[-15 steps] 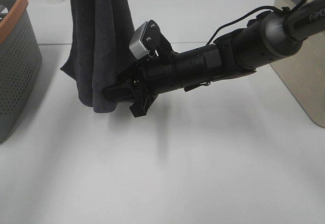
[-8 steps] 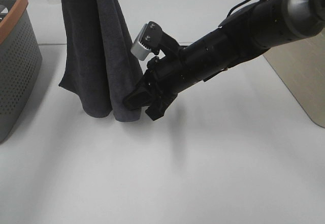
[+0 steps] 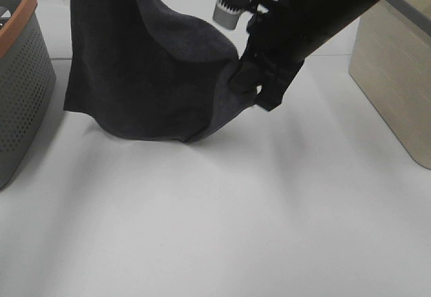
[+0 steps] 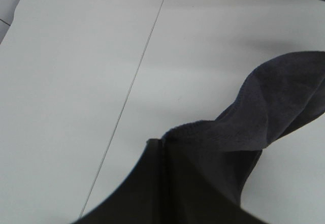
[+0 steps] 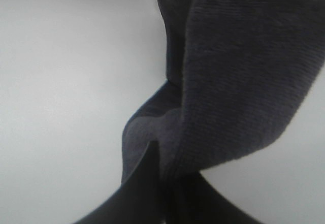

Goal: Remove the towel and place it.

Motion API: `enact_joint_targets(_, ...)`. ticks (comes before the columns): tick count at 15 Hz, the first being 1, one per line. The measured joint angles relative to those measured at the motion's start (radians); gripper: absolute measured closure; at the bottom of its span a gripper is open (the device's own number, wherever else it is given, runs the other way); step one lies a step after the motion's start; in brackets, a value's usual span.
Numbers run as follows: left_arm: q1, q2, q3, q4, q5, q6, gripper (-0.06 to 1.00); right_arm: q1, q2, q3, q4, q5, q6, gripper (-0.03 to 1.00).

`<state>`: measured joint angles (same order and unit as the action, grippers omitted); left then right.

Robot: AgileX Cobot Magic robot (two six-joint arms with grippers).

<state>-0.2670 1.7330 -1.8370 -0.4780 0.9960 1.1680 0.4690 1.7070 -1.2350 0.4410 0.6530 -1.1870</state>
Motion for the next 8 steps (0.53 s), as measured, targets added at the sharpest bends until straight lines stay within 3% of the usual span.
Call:
enact_joint_targets(3, 0.0, 0.004, 0.062, -0.07, -0.104, -0.061, 0.94, -0.13, -0.029, -0.158, -0.074, 0.21, 0.065, 0.95)
enact_joint_targets(4, 0.0, 0.005, 0.145, -0.206, -0.216, -0.064, 0.94, -0.172, -0.029, -0.252, -0.127, 0.308, 0.065, 0.95)
enact_joint_targets(8, 0.0, 0.005, 0.263, -0.41, -0.407, 0.018, 0.94, -0.173, -0.029, -0.35, -0.312, 0.373, 0.065, 0.95)
